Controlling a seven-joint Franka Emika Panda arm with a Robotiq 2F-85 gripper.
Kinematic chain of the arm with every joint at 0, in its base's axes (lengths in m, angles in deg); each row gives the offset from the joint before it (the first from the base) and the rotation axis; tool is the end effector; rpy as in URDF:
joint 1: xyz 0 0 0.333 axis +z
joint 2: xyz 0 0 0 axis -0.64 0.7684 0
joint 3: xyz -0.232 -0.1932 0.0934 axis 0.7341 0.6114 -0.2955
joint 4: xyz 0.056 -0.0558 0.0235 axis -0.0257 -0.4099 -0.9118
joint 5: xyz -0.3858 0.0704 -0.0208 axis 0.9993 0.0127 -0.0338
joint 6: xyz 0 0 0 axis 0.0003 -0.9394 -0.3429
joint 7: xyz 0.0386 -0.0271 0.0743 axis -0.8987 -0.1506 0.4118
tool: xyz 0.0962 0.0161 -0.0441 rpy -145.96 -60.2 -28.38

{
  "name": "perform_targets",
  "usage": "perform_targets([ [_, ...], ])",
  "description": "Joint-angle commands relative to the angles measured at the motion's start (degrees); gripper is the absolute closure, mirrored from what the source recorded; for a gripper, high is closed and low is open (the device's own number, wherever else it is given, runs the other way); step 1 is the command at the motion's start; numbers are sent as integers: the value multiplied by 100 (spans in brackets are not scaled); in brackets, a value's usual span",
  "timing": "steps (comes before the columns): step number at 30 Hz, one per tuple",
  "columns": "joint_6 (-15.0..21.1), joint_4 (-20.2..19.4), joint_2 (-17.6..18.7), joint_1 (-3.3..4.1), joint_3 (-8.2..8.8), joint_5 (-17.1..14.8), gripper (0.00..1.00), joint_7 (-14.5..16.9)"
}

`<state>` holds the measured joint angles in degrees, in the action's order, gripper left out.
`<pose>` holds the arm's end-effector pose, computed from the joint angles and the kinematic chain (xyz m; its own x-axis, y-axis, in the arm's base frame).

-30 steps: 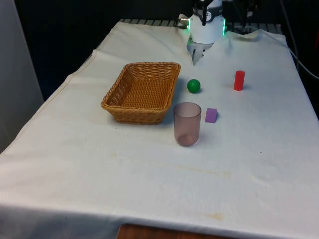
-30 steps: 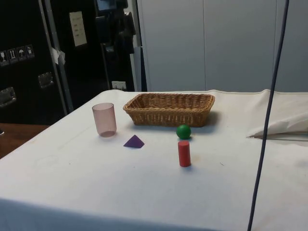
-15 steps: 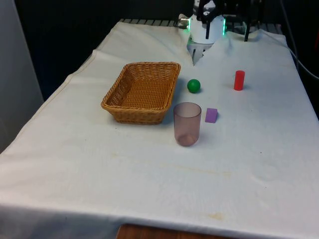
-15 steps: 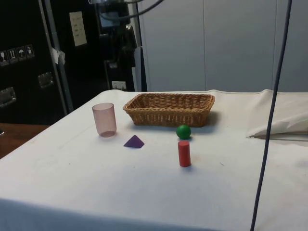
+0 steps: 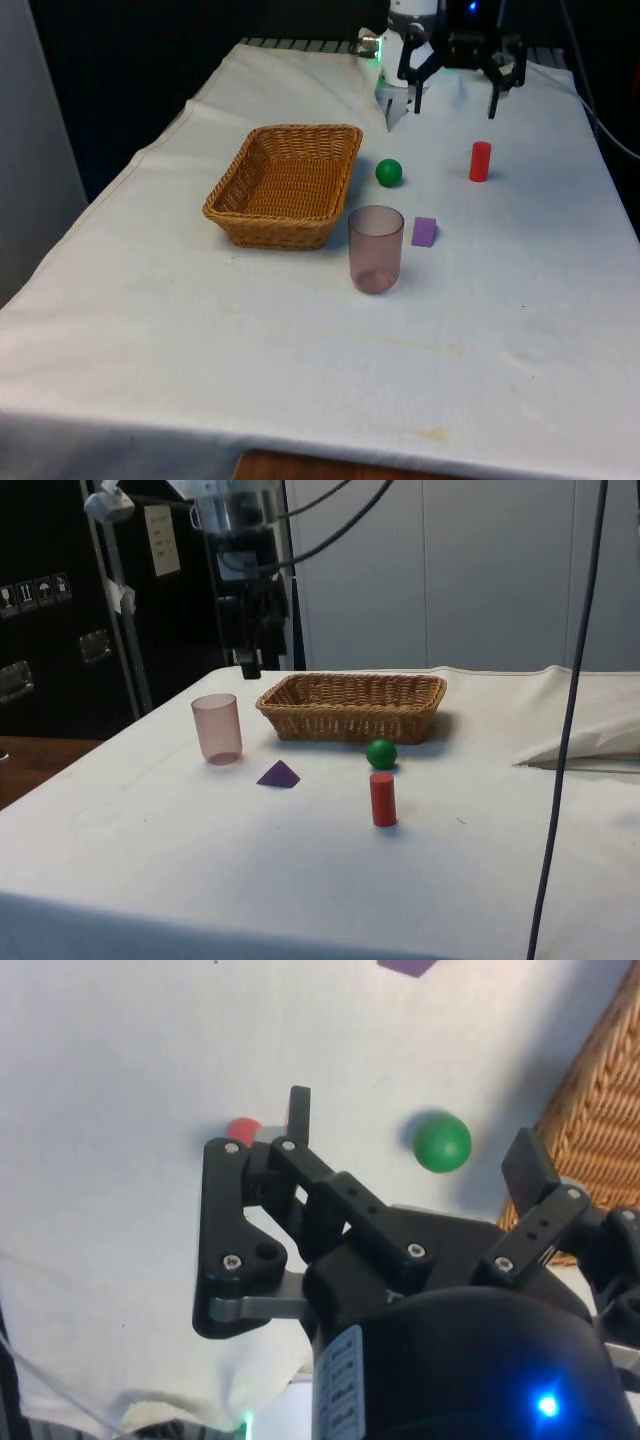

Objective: Pick up the triangular block and place it into the basket.

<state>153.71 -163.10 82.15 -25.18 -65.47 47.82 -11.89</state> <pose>0.5568 0.0727 0.3325 0.9996 0.0224 -0.0171 0.0232 -0.9985 0.0500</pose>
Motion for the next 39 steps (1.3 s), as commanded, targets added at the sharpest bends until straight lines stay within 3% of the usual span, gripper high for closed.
perform_targets([
  [1, 149, -63, 34, 6, -6, 6, 0, -29],
  [3, 315, -138, 86, 6, -11, 6, 0, -23],
  [4, 201, -80, 97, 0, -6, 0, 0, -6],
  [9, 710, -344, 120, 6, -23, 23, 0, -6],
  [11, 842, -413, 155, 0, -23, 17, 0, 6],
  [12, 745, -390, 132, 0, -23, 0, 0, 11],
  [19, 1324, -573, 390, -23, -17, -23, 0, 34],
  [22, 1346, -561, 458, -11, 0, 0, 0, 11],
  [29, 1667, -630, 642, -74, -34, -160, 0, 143],
  [30, 1570, -602, 625, -34, 11, -52, 0, 57],
  [31, 1702, -630, 670, -74, -29, -178, 0, 155],
  [39, 1914, -636, 882, -97, -17, -166, 0, 138],
])
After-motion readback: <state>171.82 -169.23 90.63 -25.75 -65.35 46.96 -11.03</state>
